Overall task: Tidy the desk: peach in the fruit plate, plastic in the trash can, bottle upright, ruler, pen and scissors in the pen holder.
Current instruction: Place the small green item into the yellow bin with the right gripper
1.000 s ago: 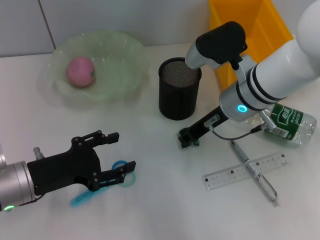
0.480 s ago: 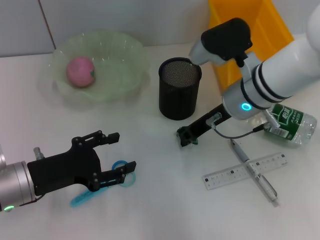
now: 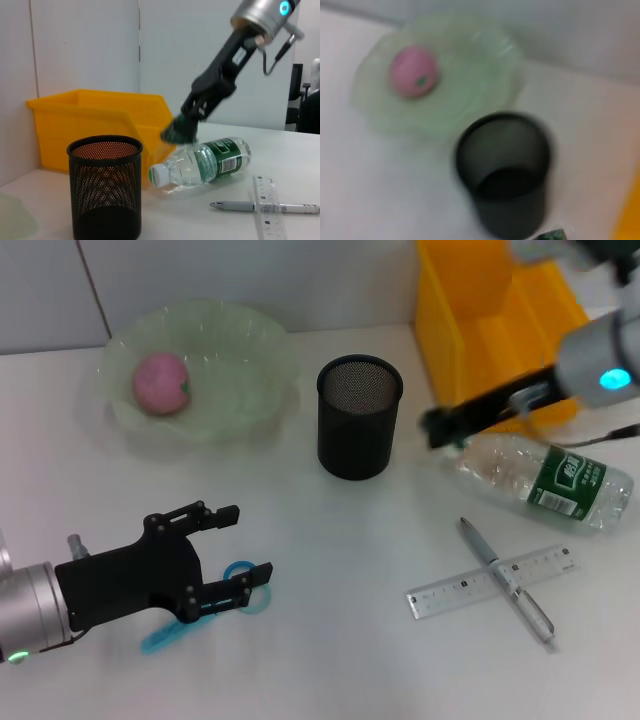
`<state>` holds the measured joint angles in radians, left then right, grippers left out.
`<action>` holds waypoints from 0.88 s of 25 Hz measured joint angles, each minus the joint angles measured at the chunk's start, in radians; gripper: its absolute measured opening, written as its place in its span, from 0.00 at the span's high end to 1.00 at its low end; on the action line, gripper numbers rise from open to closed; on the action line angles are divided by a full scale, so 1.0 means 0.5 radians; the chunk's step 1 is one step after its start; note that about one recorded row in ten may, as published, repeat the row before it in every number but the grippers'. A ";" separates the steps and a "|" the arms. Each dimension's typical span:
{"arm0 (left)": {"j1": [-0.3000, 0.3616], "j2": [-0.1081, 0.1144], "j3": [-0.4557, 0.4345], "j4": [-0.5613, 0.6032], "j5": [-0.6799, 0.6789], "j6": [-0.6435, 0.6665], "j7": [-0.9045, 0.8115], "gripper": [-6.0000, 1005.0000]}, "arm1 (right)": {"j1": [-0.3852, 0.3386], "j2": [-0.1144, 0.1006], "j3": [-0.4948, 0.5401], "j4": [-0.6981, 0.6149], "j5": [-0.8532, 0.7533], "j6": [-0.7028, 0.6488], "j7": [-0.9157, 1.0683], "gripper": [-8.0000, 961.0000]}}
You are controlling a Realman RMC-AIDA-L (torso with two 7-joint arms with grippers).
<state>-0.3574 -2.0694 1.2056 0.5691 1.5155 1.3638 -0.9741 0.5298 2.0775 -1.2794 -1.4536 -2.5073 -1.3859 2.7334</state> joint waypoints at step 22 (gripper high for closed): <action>-0.016 -0.003 0.028 0.000 -0.010 0.000 -0.003 0.22 | 0.039 -0.007 0.614 0.286 -0.081 0.736 -0.539 0.64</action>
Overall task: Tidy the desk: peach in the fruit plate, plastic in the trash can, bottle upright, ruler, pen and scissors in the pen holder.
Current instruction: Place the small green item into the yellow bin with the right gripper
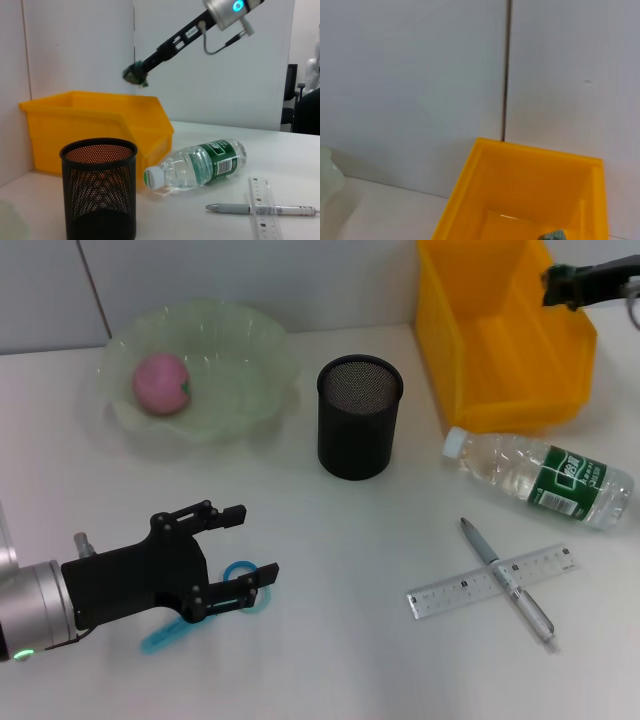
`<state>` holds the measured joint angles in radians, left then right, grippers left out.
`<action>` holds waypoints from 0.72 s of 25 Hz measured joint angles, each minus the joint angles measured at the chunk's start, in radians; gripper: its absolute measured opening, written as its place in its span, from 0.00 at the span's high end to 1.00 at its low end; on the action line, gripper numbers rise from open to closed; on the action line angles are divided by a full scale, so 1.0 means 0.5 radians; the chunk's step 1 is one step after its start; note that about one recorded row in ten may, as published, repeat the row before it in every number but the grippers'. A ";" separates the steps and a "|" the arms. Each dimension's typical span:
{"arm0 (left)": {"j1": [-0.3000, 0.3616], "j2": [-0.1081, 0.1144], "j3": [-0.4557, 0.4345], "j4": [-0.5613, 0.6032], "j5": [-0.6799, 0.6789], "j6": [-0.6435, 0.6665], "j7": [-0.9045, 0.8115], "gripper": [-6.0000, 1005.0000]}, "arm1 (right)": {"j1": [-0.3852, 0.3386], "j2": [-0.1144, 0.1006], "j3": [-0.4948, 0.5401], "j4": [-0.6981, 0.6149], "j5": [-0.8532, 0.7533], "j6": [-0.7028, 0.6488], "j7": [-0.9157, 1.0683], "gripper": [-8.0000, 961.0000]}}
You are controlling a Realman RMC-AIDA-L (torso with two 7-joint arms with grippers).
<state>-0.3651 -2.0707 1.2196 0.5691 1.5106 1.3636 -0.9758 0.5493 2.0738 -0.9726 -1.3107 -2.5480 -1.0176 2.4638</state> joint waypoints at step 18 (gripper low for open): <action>-0.002 0.001 0.000 0.000 0.006 0.000 -0.015 0.22 | 0.166 0.008 -0.092 0.370 -0.038 0.287 -0.160 0.37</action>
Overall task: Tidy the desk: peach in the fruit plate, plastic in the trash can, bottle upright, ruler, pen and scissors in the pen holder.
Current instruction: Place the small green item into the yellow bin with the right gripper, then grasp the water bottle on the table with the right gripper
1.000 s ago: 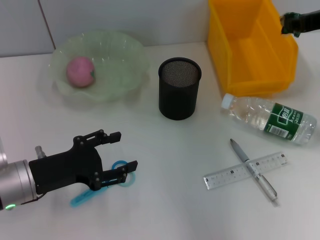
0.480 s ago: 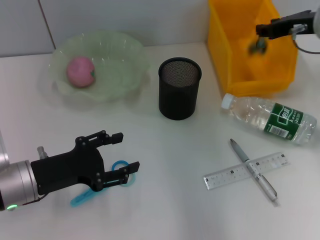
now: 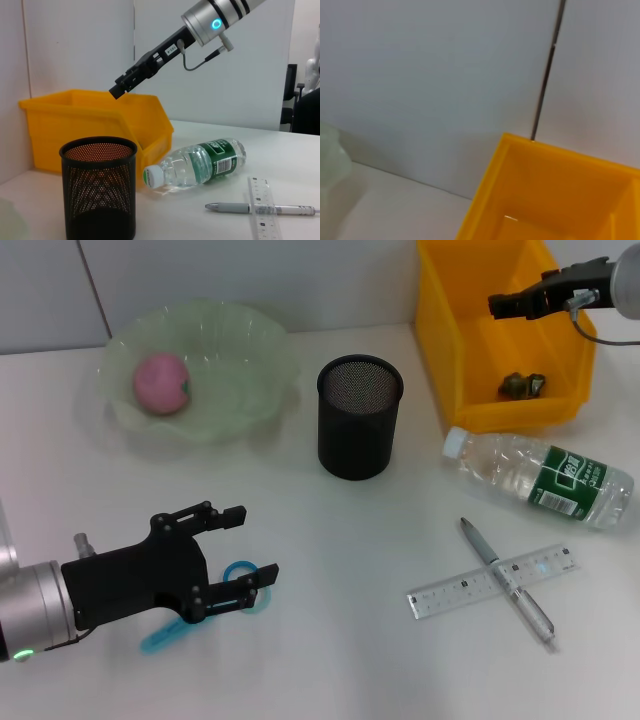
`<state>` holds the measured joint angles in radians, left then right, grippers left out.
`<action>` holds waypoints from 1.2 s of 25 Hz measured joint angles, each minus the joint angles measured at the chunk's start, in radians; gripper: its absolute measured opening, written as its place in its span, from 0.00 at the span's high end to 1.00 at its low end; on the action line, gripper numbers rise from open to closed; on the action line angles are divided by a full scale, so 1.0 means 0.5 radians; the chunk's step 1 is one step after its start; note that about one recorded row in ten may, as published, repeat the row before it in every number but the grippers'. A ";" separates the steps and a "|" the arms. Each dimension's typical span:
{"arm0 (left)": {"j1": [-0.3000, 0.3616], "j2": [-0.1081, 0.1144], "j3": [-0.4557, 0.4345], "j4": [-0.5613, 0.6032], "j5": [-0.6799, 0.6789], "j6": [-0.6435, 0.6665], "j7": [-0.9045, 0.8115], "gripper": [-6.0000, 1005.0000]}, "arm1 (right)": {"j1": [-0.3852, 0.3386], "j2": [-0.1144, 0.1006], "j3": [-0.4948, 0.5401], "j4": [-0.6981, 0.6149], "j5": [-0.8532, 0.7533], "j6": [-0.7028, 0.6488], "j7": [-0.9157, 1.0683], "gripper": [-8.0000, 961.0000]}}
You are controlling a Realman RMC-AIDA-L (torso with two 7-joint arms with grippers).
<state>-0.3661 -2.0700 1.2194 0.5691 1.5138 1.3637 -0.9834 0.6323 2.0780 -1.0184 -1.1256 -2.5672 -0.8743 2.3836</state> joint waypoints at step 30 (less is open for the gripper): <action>0.000 0.001 -0.006 -0.023 -0.012 -0.005 0.009 0.22 | -0.005 -0.109 0.303 -0.830 -0.172 -1.703 -0.114 0.13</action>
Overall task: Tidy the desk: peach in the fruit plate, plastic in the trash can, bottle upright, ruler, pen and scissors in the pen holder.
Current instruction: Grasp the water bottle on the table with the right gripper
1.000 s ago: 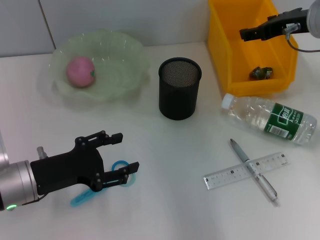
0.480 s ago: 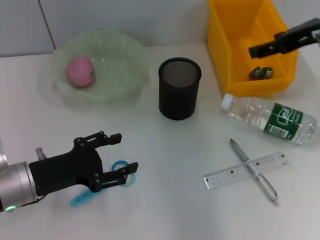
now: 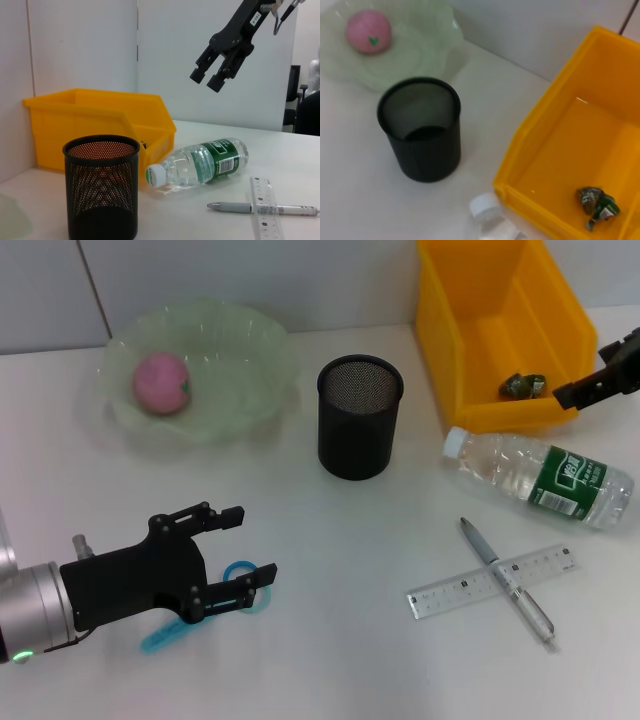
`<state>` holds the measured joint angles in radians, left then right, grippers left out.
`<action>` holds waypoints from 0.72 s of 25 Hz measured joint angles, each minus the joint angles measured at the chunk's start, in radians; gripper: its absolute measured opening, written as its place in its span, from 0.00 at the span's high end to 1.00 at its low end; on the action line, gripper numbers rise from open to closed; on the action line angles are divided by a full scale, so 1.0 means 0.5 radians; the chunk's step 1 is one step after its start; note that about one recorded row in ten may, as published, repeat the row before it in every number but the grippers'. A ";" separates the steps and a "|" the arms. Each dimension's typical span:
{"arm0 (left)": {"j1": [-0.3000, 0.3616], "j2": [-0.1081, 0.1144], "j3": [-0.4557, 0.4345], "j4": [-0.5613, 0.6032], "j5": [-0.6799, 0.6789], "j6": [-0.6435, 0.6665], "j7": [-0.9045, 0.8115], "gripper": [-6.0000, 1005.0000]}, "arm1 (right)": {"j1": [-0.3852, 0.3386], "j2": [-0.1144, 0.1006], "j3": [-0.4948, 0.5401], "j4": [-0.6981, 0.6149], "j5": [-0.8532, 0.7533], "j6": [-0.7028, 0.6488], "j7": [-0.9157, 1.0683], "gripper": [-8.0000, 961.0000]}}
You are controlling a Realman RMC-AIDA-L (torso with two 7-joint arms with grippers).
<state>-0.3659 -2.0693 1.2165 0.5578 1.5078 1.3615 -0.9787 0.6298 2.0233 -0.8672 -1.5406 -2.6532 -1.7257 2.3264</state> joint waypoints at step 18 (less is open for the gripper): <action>0.002 0.000 0.006 -0.002 0.000 0.000 -0.009 0.22 | 0.099 0.069 -0.356 0.239 -0.491 0.053 -0.183 0.13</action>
<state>-0.3648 -2.0693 1.2194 0.5568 1.5079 1.3615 -0.9832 0.6795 2.0578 -1.0453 -1.4209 -2.8986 -1.6991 2.2351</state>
